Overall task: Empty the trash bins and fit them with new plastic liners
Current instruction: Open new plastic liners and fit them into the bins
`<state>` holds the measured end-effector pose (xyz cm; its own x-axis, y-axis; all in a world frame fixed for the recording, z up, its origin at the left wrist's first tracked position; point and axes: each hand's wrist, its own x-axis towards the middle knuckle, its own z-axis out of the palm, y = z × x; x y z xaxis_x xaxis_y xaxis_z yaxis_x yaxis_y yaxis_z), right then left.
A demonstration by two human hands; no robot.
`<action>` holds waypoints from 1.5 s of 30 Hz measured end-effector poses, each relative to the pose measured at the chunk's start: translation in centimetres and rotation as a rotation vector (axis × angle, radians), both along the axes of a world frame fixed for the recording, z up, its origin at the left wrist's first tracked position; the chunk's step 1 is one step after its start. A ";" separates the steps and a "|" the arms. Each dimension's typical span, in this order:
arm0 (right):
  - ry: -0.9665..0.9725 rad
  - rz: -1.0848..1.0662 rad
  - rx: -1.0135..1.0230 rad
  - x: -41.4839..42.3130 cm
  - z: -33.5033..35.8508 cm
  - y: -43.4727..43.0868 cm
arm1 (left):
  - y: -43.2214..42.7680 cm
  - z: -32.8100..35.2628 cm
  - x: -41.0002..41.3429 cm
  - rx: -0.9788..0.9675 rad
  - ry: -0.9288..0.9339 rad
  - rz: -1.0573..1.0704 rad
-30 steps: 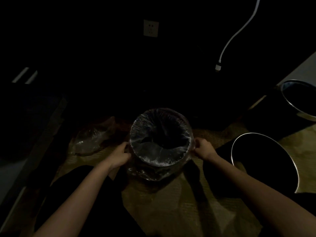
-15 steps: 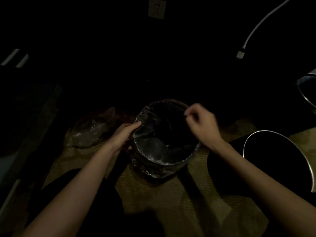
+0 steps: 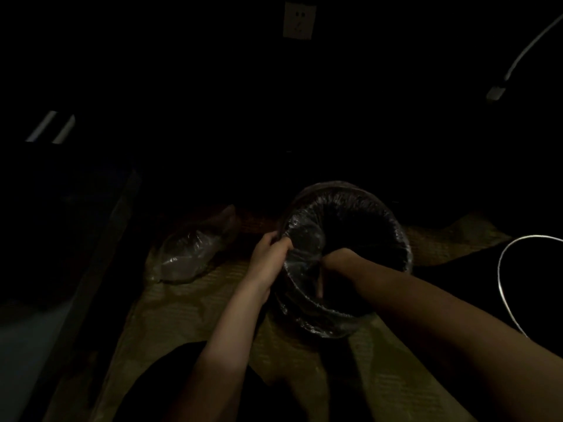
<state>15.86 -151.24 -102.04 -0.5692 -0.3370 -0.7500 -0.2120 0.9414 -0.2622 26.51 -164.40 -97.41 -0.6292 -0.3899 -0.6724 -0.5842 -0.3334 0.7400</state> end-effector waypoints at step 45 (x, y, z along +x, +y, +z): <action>0.384 -0.083 -0.233 -8.9 17.1 36.7 | 27.1 4.9 -10.2 -0.425 -0.102 -0.863</action>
